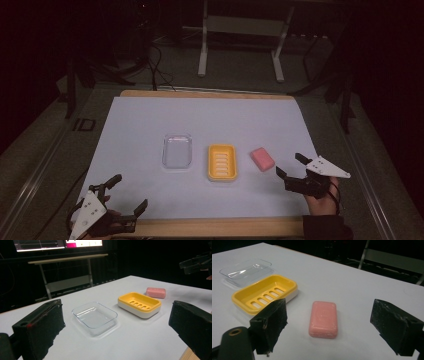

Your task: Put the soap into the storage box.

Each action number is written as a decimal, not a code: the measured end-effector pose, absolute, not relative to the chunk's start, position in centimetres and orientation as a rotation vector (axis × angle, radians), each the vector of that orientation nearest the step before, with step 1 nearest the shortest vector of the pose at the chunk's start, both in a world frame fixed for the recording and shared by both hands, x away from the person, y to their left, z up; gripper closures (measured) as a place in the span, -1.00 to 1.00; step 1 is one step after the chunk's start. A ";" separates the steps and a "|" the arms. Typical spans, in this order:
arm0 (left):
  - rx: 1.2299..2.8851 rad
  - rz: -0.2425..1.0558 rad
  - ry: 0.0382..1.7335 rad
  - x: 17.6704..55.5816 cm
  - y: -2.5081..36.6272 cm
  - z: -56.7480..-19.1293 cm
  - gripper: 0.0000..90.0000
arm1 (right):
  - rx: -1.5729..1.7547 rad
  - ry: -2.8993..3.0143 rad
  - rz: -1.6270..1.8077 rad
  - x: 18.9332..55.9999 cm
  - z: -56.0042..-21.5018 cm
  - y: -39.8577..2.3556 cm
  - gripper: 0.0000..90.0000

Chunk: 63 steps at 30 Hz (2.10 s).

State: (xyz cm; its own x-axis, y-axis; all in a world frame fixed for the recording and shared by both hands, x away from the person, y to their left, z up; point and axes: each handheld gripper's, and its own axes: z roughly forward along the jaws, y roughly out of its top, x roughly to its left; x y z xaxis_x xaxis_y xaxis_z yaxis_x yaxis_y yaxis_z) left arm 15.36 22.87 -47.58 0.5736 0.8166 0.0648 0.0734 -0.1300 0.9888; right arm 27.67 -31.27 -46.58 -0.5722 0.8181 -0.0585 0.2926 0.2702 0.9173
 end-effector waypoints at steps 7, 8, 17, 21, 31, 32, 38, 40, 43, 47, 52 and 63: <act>1.595 0.765 0.774 15.5 22.8 -47.6 -0.99 | 0.952 2.031 1.215 28.1 -46.8 -30.9 -0.71; 1.595 0.765 0.776 15.5 22.8 -47.7 -0.99 | 0.951 2.032 1.195 28.2 -46.9 -30.8 -0.71; 1.603 0.776 0.784 15.5 22.8 -47.7 -0.99 | 1.131 2.028 0.996 29.7 -47.7 -30.1 -0.74; 1.604 0.779 0.785 15.5 22.8 -47.7 -0.99 | 1.229 2.009 0.875 30.4 -47.7 -30.5 -0.74; 1.619 0.785 0.787 15.5 22.6 -47.7 -0.99 | 1.419 2.033 0.659 31.5 -47.8 -31.5 -0.70; 1.621 0.786 0.786 15.5 22.6 -47.7 -0.99 | 1.437 2.045 0.652 31.6 -47.8 -31.5 -0.70; 1.628 0.790 0.789 15.5 22.6 -47.8 -0.99 | 1.557 2.129 0.525 32.1 -47.8 -31.6 -0.68; 1.628 0.791 0.790 15.5 22.6 -47.8 -0.99 | 1.596 2.166 0.479 32.3 -47.8 -31.7 -0.68; 1.631 0.792 0.791 15.5 22.6 -47.8 -0.99 | 1.646 2.206 0.412 32.5 -47.9 -31.8 -0.65; 1.631 0.793 0.792 15.5 22.6 -47.8 -0.99 | 1.711 2.261 0.370 32.8 -48.0 -32.2 -0.63; 1.633 0.795 0.792 15.5 22.6 -47.8 -0.99 | 1.811 2.327 0.323 33.0 -47.6 -32.7 -0.62; 1.633 0.794 0.794 15.5 22.6 -47.8 -0.99 | 1.868 2.493 0.164 32.7 -47.2 -32.9 -0.60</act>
State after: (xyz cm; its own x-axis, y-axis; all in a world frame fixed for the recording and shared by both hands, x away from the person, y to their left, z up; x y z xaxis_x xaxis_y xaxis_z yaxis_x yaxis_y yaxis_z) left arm 15.53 22.58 -47.77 0.5506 0.8294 0.0949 0.0942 -0.1747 0.9801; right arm 32.71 -32.88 -47.24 -0.2829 0.9581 0.0454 0.9558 0.2777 0.0971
